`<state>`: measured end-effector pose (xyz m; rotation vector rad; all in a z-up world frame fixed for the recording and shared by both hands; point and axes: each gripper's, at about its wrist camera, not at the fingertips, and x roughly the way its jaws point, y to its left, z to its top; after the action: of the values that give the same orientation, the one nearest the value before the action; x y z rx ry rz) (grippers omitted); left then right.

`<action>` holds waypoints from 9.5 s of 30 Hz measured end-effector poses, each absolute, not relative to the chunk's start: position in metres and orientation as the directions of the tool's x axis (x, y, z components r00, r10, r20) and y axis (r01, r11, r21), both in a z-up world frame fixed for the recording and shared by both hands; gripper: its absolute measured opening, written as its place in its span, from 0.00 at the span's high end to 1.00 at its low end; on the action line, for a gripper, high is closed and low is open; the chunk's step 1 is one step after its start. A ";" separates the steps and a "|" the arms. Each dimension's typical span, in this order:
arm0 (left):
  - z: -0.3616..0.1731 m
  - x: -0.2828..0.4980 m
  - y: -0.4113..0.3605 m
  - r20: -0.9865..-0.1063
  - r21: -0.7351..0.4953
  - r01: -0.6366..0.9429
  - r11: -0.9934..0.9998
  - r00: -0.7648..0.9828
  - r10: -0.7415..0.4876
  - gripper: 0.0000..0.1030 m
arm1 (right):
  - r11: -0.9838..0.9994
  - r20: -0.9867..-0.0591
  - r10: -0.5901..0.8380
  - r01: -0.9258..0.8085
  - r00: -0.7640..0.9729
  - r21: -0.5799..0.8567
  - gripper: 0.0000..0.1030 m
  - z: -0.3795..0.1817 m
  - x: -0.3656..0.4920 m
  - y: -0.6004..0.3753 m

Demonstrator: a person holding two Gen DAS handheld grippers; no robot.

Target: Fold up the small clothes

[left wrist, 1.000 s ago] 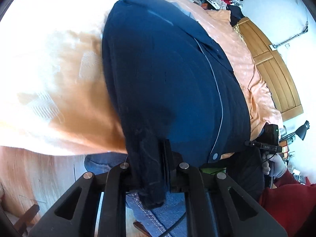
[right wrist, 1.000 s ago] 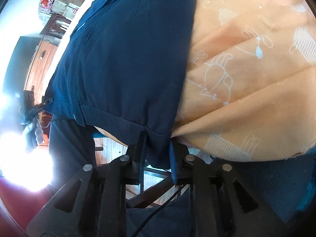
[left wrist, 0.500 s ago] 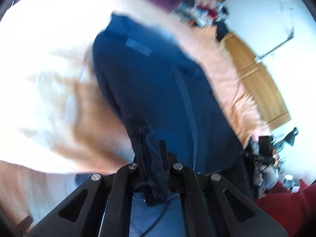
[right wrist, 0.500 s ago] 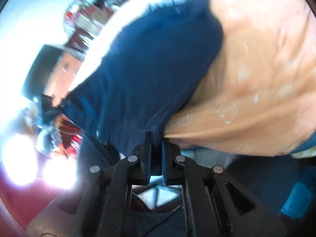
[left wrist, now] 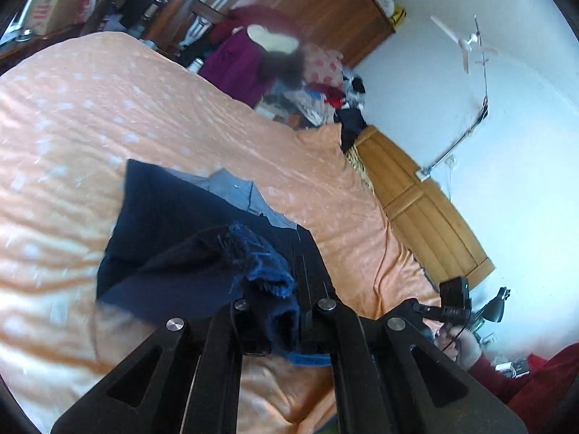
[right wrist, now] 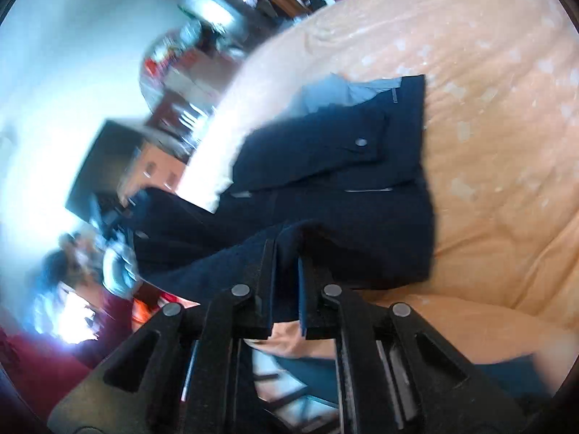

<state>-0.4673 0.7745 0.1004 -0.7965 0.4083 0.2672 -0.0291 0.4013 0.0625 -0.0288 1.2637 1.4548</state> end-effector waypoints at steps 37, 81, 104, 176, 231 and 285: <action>0.058 -0.478 0.739 -0.347 -0.748 -0.239 0.619 0.936 -0.058 0.95 | 0.478 -0.866 0.468 -0.774 -0.175 0.415 0.53 -0.069 -0.008 0.384; 0.079 -0.488 0.753 -0.206 -0.782 -0.176 0.598 0.978 0.018 0.85 | 0.231 -0.500 0.764 -0.550 -0.408 0.802 0.94 0.056 -0.063 0.348; -0.086 -0.341 0.981 -0.582 -0.719 -0.561 0.411 0.809 0.086 0.46 | 0.431 -0.684 0.691 -0.627 -0.232 0.648 0.33 -0.081 0.143 0.614; 0.218 -0.579 0.634 -0.226 -0.619 -0.231 0.751 0.968 0.112 0.05 | -0.120 -0.659 0.543 -0.825 -0.521 0.553 0.33 -0.009 -0.343 0.537; -0.076 -0.453 0.833 -0.649 -0.646 -0.757 0.100 0.613 0.451 0.86 | 0.299 -0.743 0.616 -0.795 -0.262 0.528 0.22 -0.069 -0.146 0.475; -0.027 -0.065 0.628 -0.703 -0.361 -0.115 0.926 0.686 -0.188 0.81 | 0.320 -0.455 0.814 -0.376 -0.361 0.870 0.93 -0.095 0.121 0.588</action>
<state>-0.0648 0.6278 -0.0271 -0.3974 0.8193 -0.0422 0.1214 0.5880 -0.0952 0.4268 1.4527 1.3213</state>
